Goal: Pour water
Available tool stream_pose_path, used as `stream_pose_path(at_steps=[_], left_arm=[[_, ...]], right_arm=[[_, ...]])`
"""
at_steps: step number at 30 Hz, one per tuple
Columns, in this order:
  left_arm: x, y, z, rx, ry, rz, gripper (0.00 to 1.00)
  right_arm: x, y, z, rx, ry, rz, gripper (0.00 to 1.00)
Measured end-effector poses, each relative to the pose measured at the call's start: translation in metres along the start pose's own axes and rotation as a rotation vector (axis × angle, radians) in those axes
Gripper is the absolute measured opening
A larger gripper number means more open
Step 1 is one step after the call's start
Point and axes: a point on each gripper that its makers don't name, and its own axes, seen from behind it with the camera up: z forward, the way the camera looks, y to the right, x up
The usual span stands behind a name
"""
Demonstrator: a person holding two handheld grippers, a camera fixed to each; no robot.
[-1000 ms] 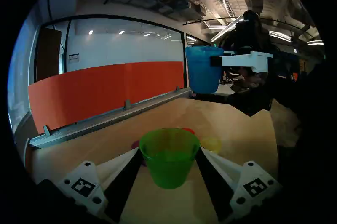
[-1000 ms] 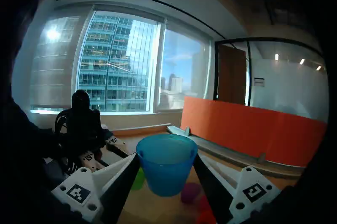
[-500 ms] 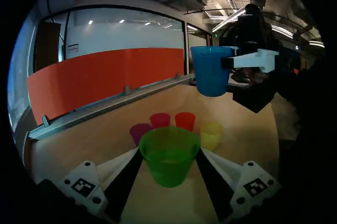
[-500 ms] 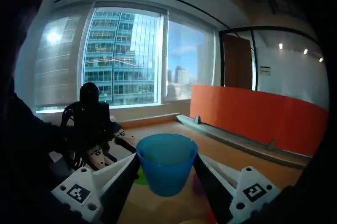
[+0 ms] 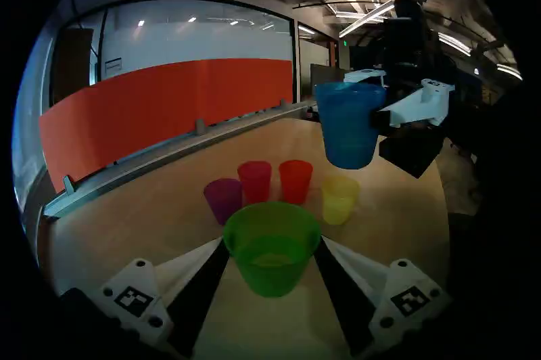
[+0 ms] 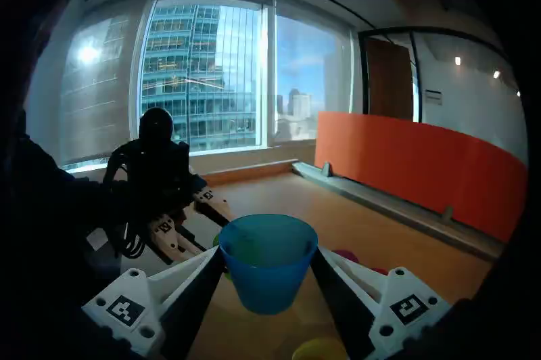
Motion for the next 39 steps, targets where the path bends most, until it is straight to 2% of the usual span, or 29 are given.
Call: stream_pose_path(at_steps=[12, 27, 39], left_arm=[[-0.018, 0.001, 0.002, -0.008, -0.064, 0.000, 0.86], [-0.035, -0.001, 0.005, -0.023, -0.126, -0.003, 0.86], [-0.047, -0.002, 0.010, -0.041, -0.166, 0.003, 0.86]], right_arm=[[-0.039, -0.004, 0.005, 0.034, -0.096, 0.029, 0.90], [-0.087, -0.006, 0.012, 0.064, -0.253, -0.007, 0.90], [-0.107, -0.011, 0.020, 0.094, -0.324, -0.060, 0.90]])
